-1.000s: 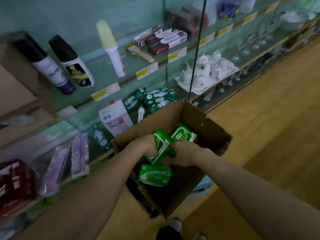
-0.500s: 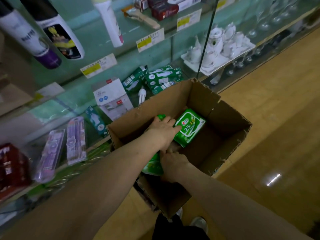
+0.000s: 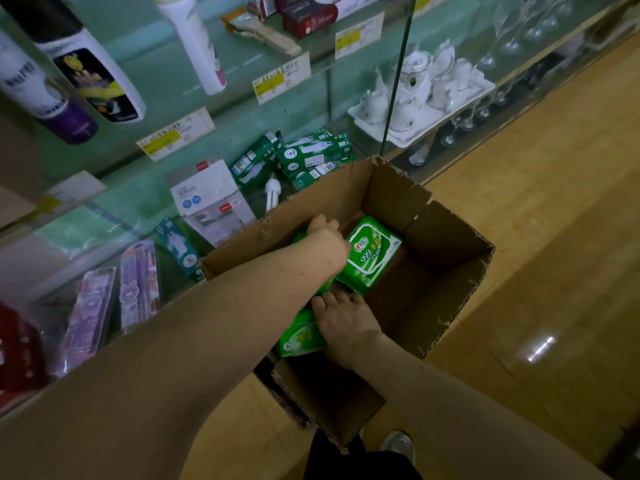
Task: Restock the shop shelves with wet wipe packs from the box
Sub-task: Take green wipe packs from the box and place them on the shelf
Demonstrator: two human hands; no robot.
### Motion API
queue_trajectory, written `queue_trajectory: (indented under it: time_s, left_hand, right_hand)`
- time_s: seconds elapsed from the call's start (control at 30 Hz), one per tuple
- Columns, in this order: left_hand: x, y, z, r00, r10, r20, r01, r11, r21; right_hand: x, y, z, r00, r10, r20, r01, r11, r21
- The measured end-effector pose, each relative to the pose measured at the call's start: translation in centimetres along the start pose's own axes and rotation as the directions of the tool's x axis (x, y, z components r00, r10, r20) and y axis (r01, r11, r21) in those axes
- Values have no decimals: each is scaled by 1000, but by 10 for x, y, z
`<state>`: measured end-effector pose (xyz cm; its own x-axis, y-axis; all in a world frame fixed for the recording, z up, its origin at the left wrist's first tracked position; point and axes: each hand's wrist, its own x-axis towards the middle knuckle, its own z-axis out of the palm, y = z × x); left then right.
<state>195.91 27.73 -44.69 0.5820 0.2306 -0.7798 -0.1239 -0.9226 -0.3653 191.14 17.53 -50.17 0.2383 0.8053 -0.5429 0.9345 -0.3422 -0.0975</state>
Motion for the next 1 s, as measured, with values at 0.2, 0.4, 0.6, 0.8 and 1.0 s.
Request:
queue_trajectory:
  time_s: [0.2,0.4,0.6,0.8,1.0]
  left_hand:
    - [-10,-7,13,999,45,-8,-46,999,-16]
    - [-30,-24,34,998,-27,-60,4,938,-346]
    - [-61,-45,23,940,-283,-190,84,731,-677]
    - [-97,-61,-29,810,-556,-186,124,472,-873]
    - [-130,-64,-103,728,-604,-324,21,493,-870]
  right_hand:
    - [0,-2,-10,999,-28,24,25,995,94]
    - [-21,20,-36,999,-37,17,32,973,230]
    - [-60,56,-77,999,41,10,-42,953,301]
    - [-106,98,-128,958,273,-87,-205,863,462]
    - [-160,134,-185,813,537,-226,-287,706,647]
